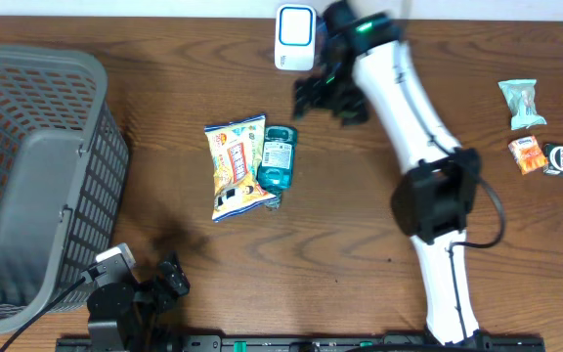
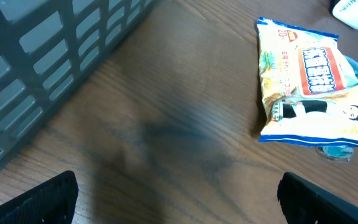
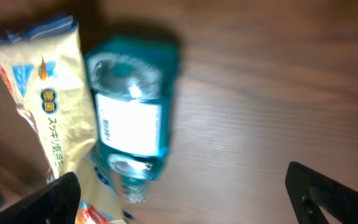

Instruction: Scan the item barcode

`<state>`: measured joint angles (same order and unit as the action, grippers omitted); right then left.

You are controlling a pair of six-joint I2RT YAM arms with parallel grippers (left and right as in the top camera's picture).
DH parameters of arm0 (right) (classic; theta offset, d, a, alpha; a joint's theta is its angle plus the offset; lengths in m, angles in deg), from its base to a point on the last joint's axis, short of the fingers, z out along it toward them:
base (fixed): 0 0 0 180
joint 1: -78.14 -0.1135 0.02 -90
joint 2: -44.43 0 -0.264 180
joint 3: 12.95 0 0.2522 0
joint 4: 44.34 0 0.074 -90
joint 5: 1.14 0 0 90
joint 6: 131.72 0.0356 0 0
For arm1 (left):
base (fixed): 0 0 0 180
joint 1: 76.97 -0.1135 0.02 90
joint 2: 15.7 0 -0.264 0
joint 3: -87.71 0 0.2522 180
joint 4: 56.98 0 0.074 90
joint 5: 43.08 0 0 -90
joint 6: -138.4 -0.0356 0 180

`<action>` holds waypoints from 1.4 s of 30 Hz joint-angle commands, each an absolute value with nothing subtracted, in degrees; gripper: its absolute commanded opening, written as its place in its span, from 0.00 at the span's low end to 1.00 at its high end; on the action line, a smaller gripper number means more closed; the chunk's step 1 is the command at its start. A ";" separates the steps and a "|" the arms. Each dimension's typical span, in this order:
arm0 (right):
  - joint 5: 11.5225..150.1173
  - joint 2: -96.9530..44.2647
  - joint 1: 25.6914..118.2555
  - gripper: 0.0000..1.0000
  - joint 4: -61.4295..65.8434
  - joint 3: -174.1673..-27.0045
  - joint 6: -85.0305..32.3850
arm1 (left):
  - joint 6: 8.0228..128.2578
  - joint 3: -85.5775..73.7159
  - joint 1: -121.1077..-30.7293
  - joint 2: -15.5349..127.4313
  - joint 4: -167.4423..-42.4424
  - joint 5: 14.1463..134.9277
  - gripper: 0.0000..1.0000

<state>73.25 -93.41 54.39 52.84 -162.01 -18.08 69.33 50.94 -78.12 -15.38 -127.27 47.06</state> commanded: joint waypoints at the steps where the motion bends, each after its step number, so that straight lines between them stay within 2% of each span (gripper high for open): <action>1: 71.59 -94.46 51.11 0.99 48.95 -155.59 -13.89 | 69.44 50.50 -78.44 -15.47 -127.90 47.78 0.98; 7: 66.67 -94.46 48.84 0.99 40.40 -146.65 -13.91 | 69.44 50.50 -78.44 -15.47 -127.90 47.78 0.98; 11: 64.53 -94.46 48.73 0.94 31.94 -140.11 -13.47 | 69.44 50.50 -78.44 -15.47 -127.90 47.78 0.98; 14: 64.42 -94.46 48.79 0.77 25.50 -134.23 -12.82 | 69.44 50.50 -78.44 -15.47 -127.90 47.78 0.98; 16: 63.69 -94.46 48.79 0.69 22.22 -130.69 -12.86 | 69.44 50.50 -78.44 -15.47 -127.90 47.78 0.98; 18: 63.69 -94.46 48.79 0.55 19.40 -127.42 -13.10 | 69.44 50.50 -78.44 -15.47 -127.90 47.78 0.98; 21: 63.91 -94.46 48.62 0.44 16.80 -124.60 -14.45 | 69.44 50.50 -78.44 -15.47 -127.90 47.78 0.98; 27: 68.83 -93.52 49.14 0.13 17.19 -124.46 -18.98 | 69.44 50.50 -78.44 -15.47 -127.90 47.78 0.98; 29: 70.95 -92.12 50.04 0.09 19.09 -125.36 -20.42 | 69.44 50.50 -78.44 -15.47 -127.90 47.81 0.98; 39: 96.55 -77.83 53.76 0.11 34.37 -130.43 -38.37 | 69.44 50.50 -78.44 -15.47 -127.90 47.81 0.98; 42: 97.20 -76.28 53.69 0.14 35.51 -130.41 -40.77 | 69.44 50.50 -78.44 -15.47 -127.90 47.78 0.98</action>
